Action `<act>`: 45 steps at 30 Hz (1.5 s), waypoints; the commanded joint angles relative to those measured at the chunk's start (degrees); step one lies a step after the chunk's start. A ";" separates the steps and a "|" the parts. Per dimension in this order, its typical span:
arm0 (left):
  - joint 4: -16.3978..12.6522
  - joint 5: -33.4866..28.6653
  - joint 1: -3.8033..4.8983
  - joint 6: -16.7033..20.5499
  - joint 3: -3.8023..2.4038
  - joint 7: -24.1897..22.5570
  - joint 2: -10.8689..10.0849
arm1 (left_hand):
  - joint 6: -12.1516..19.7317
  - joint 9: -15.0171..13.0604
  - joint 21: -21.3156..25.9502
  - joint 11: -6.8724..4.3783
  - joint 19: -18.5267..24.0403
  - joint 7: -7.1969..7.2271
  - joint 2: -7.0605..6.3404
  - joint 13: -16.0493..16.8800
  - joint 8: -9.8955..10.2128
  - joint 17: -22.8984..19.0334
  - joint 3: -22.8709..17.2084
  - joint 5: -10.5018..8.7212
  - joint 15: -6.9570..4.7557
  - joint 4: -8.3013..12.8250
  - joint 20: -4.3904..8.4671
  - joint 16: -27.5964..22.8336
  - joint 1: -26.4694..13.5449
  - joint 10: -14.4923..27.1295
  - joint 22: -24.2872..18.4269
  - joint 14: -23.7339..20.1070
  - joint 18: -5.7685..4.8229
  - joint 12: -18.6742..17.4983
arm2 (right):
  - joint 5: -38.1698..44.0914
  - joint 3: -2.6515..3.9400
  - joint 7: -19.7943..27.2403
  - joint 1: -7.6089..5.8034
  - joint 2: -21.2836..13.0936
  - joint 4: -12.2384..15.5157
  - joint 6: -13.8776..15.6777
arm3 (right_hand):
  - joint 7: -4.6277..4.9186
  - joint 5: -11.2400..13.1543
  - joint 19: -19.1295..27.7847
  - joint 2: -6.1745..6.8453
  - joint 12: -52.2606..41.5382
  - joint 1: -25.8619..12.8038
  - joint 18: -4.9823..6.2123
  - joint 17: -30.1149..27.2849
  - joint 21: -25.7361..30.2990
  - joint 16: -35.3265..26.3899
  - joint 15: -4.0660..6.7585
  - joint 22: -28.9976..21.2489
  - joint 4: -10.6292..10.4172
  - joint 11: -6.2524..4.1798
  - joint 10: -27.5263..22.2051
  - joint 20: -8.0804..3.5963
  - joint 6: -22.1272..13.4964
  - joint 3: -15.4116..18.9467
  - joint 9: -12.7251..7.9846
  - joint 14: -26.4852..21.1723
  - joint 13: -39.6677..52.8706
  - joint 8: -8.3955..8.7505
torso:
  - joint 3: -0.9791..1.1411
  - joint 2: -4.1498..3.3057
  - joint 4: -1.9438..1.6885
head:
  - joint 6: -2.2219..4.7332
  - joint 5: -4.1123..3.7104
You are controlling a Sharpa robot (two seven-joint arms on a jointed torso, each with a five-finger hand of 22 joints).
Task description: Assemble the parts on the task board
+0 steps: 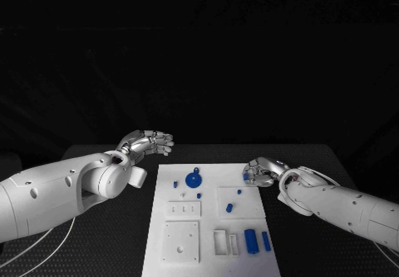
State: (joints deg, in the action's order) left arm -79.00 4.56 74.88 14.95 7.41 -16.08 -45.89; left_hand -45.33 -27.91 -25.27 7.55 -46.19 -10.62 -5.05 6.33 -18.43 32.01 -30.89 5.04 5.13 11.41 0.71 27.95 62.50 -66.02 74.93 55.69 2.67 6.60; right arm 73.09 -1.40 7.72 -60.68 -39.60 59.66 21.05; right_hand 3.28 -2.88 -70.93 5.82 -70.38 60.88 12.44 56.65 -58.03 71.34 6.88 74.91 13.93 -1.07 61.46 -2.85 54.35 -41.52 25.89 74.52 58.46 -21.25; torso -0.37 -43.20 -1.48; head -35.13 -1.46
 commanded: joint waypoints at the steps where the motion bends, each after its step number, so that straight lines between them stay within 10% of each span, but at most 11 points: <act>1: -0.09 0.24 0.05 -0.69 -0.05 -0.37 0.13 | 0.08 -0.08 -0.23 0.17 0.34 -0.21 0.03 0.02 0.31 0.09 -0.09 0.00 -0.09 0.16 -0.01 -0.28 -0.34 -0.06 1.06 0.40 1.10 -0.36 | 0.80 0.00 -0.08 0.11 -0.01 0.33 1.54 | 1.89 0.08 -0.25 -0.77 -0.26 0.10 2.56 0.12 -0.22 -0.02 0.35 0.99 0.16 -0.09 0.44 -0.36 4.46 -0.43 0.64 0.27 0.08 -0.71 | 0.00 0.00 0.02 | -0.06 0.00; 16: -0.04 5.55 0.06 -2.67 -0.05 3.55 0.18 | -2.45 -0.74 -1.36 -1.46 -0.88 1.03 -0.10 1.11 -0.74 1.65 0.51 -0.80 -0.94 -1.06 0.63 0.69 -1.80 -3.56 1.22 2.78 1.30 1.33 | 3.07 0.31 -5.89 0.00 -1.74 5.62 2.98 | 1.55 0.08 -0.54 -0.68 -0.60 -0.17 2.56 0.26 -0.40 0.06 0.67 0.94 1.03 -0.43 0.89 -0.43 5.34 -0.75 0.82 0.35 0.40 -1.03 | -0.07 0.08 0.15 | 0.06 -0.07; 28: -0.47 14.95 0.09 -7.29 -0.06 12.52 1.62 | -7.86 -0.55 -8.76 -5.45 -6.27 3.07 -2.03 5.73 -0.91 6.95 2.81 -1.74 -5.25 -4.32 4.71 7.83 -5.80 -11.50 1.47 8.99 1.55 5.31 | 9.87 1.05 -15.26 -5.06 -1.93 13.81 -0.66 | 1.35 0.07 -0.84 0.03 -0.64 -0.73 2.56 0.32 -0.49 0.08 0.84 0.85 1.23 -0.62 1.14 -0.51 5.81 -0.68 0.92 0.42 0.53 -1.18 | -0.06 0.34 0.36 | 1.00 0.18; 35: -1.48 17.74 0.09 -8.26 -0.05 16.62 3.31 | -7.32 0.20 -11.63 -5.85 -6.49 2.91 -4.35 8.08 0.62 9.00 3.02 -1.78 -6.38 -3.78 5.92 11.28 -5.54 -12.55 1.33 9.40 1.16 5.96 | 12.80 1.05 -19.54 -6.34 -0.55 17.78 -1.57 | 1.30 0.07 -0.89 0.21 -0.62 -0.70 2.56 0.32 -0.47 0.06 0.87 0.81 1.22 -0.67 1.21 -0.52 5.92 -0.93 0.93 0.45 0.56 -1.19 | -0.22 0.70 0.51 | 1.21 0.85; 45: -2.20 19.30 0.09 -5.66 -0.01 21.57 5.24 | -6.64 0.84 -13.49 -5.96 -6.38 2.84 -6.40 10.43 1.86 10.01 3.37 -2.24 -7.00 -9.46 6.72 13.63 -11.26 -12.89 1.15 9.02 1.11 6.30 | 15.75 1.05 -21.89 -6.46 2.25 21.13 -1.57 | 1.27 0.01 -1.00 0.48 -0.56 -0.60 2.56 0.30 -0.44 0.03 0.90 0.75 1.15 -0.71 1.38 -0.48 6.11 -1.55 0.90 0.52 0.59 -1.16 | -0.26 0.74 0.43 | 1.40 1.71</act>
State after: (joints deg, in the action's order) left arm -81.01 22.00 74.91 8.69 7.42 2.20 -40.94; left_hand -52.27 -27.13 -38.57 1.62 -52.69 -7.74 -11.44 16.67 -16.88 41.98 -27.46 3.04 -1.45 2.23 6.91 41.27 51.65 -78.72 74.94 64.70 3.79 12.65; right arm 85.89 -0.36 -11.95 -67.12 -37.63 80.38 20.47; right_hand 2.50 -2.88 -71.76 5.75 -70.78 60.47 12.89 56.88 -58.34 71.40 7.45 74.91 15.10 -1.74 62.58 -3.28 55.14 -42.71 25.89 75.13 58.98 -21.46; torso -0.62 -42.42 -0.98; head -33.75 0.01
